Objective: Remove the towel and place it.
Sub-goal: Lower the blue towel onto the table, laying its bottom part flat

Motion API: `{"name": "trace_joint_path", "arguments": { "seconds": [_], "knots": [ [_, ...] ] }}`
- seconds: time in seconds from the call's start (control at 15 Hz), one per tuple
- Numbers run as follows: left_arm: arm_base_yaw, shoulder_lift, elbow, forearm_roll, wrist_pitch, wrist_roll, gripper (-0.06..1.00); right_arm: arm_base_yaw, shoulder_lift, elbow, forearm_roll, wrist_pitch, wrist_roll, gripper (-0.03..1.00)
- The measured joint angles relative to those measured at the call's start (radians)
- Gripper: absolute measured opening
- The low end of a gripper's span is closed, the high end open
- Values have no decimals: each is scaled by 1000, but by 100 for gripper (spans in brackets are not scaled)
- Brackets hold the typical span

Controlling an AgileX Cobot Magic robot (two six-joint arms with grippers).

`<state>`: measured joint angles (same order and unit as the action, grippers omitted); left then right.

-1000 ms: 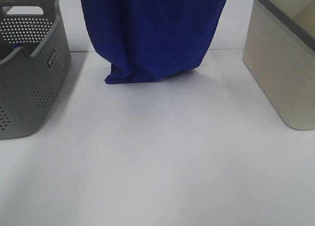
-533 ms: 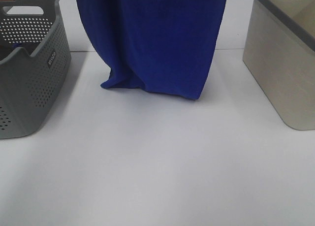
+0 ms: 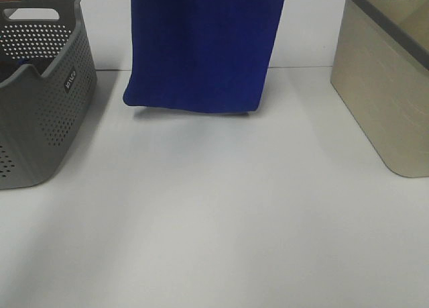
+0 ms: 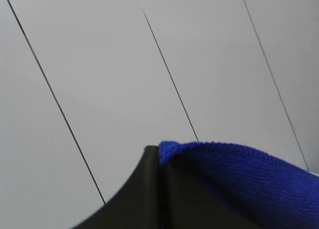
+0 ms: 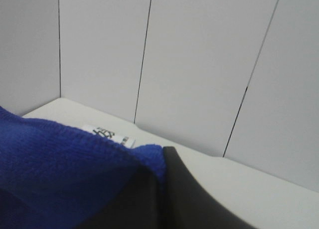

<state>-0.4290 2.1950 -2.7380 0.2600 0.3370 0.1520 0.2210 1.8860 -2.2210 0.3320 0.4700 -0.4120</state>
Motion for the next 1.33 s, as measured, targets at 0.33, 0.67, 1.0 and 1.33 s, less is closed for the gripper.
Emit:
{"name": "trace_joint_path", "arguments": {
  "seconds": [0.33,0.67,1.0,1.33],
  "knots": [
    [53,54,0,-22,-170,-5,0,-3,59,-118,37,-77,-46,2],
    [53,54,0,-22,-8,43,0,-31,69,-124,38,97,-109,2],
    [52,54,0,-24,196,58,0,-70,69,-124,33,224,-109,2],
    [23,-25,5,-53,611,58,0,-70,63,-124,99,622,-87,2]
  ]
}}
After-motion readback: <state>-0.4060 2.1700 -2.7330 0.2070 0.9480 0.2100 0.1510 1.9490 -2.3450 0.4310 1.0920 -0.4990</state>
